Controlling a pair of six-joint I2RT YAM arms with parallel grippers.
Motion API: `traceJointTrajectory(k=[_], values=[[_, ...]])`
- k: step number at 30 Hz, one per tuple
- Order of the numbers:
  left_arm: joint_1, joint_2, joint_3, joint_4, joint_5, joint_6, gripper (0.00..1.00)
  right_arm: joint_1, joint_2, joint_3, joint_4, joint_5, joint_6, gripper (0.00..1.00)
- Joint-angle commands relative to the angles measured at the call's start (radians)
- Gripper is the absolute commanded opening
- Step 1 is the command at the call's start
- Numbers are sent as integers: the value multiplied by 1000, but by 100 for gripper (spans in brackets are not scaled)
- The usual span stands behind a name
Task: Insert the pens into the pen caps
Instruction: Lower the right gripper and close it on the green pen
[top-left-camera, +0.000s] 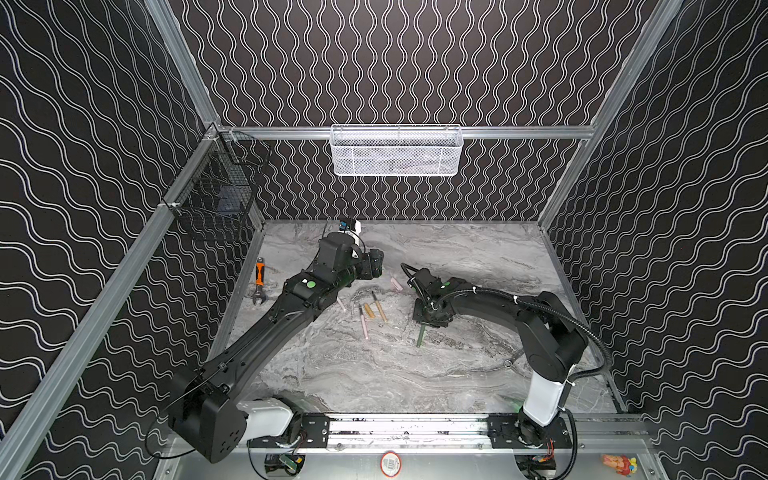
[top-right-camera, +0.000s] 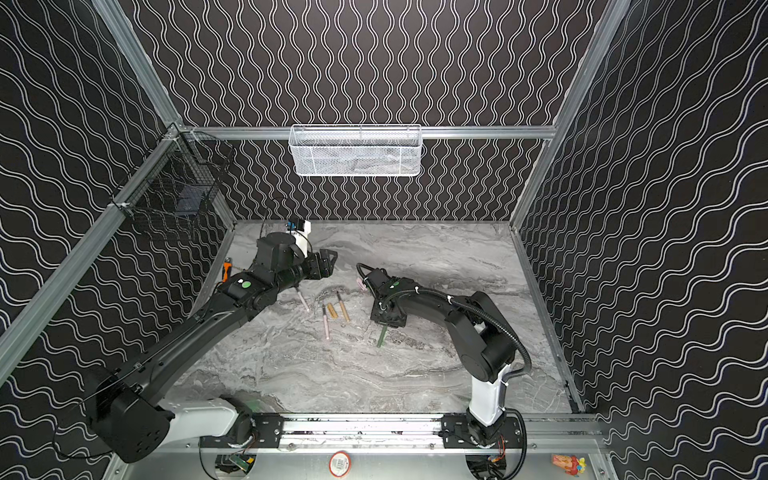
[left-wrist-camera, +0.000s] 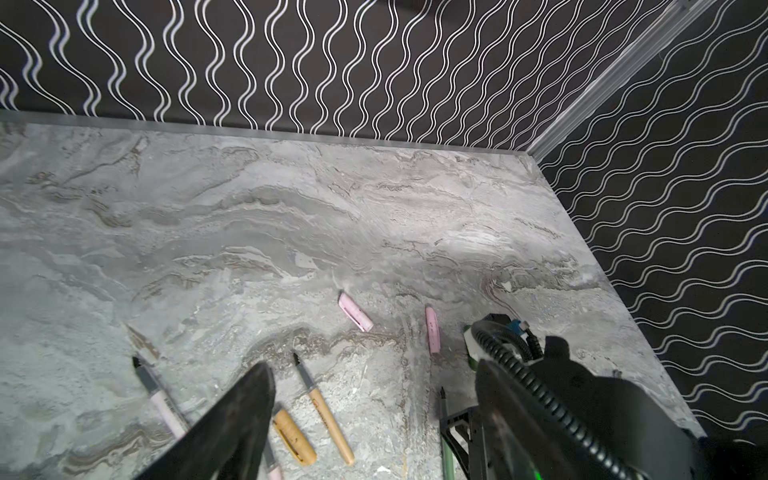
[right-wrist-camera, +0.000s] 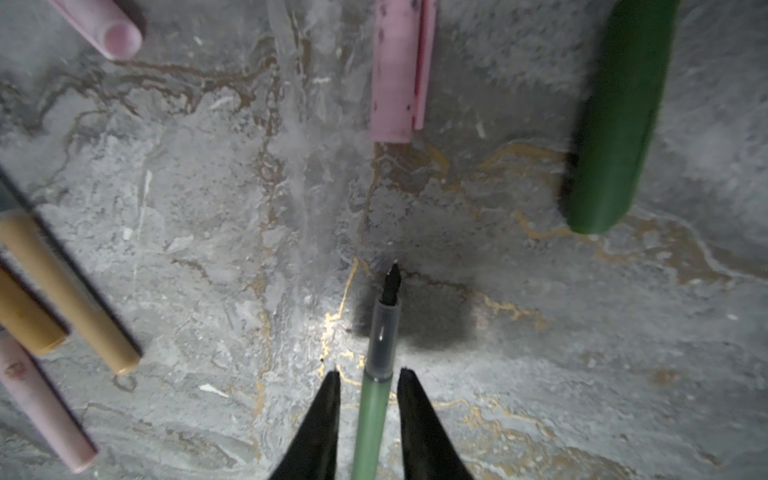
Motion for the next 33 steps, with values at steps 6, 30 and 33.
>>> traceJointTrajectory(k=[6, 30, 33], values=[[0, 24, 6, 15, 2, 3, 80, 11, 20, 4, -32, 26, 11, 27], [1, 48, 9, 8, -21, 16, 81, 11, 2, -85, 26, 14, -28, 22], [1, 45, 8, 7, -29, 21, 81, 11, 3, -97, 31, 14, -25, 22]])
